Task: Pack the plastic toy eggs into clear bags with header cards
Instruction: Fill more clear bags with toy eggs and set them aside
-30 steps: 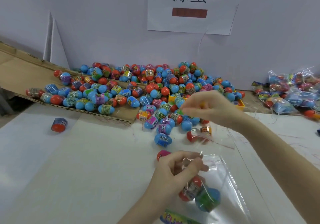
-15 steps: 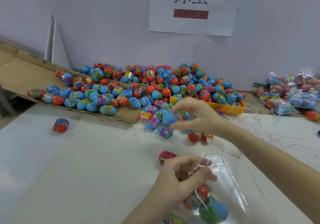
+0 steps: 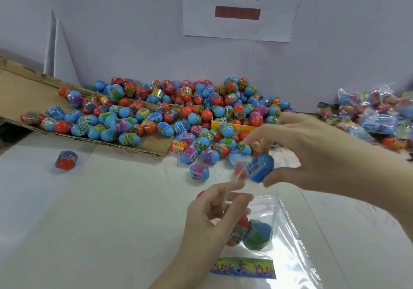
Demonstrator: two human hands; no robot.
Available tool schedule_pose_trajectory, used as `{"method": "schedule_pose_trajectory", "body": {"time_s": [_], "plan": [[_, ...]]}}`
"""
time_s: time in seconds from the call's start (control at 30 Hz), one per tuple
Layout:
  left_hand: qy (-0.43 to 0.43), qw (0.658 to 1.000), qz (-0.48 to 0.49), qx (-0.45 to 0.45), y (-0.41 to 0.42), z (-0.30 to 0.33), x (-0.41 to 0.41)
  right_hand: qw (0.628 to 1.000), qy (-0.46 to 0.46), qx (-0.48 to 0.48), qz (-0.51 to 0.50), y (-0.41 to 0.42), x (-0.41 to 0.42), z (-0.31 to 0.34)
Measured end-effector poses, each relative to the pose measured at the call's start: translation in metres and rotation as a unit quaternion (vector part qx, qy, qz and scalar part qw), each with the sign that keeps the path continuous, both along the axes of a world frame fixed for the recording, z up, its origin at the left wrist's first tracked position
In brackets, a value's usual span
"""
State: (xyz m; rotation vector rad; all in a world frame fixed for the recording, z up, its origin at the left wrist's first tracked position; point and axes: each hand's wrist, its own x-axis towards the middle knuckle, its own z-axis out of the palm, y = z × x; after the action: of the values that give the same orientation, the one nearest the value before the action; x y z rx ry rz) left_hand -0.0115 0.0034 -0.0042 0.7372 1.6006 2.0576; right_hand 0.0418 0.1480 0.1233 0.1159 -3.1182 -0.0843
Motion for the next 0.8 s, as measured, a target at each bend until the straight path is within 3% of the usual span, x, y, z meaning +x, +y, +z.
{"method": "schedule_pose_trajectory", "body": {"time_s": [0.3, 0.47, 0.6, 0.67, 0.73, 0.8], "plan": [[0.045, 0.999, 0.011, -0.008, 0.001, -0.003, 0.003, 0.988, -0.075, -0.133, -0.012, -0.007, -0.006, -0.003], [0.059, 0.997, 0.015, -0.04, 0.001, -0.004, 0.003, 0.978, -0.039, -0.202, -0.032, -0.007, -0.006, -0.013], [0.032, 0.998, -0.005, -0.051, 0.002, -0.006, 0.003, 0.969, -0.069, -0.236, -0.021, -0.005, -0.002, -0.016], [0.005, 0.998, -0.033, -0.062, 0.003, -0.006, 0.004, 0.956, -0.021, -0.293, -0.011, -0.002, -0.001, -0.011], [-0.011, 0.994, -0.067, -0.091, 0.003, -0.004, 0.004, 0.931, 0.1, -0.35, 0.001, -0.002, -0.006, -0.004], [-0.012, 0.989, -0.102, -0.106, 0.004, -0.005, 0.007, 0.94, 0.116, -0.322, 0.009, -0.01, -0.022, -0.001]]}}
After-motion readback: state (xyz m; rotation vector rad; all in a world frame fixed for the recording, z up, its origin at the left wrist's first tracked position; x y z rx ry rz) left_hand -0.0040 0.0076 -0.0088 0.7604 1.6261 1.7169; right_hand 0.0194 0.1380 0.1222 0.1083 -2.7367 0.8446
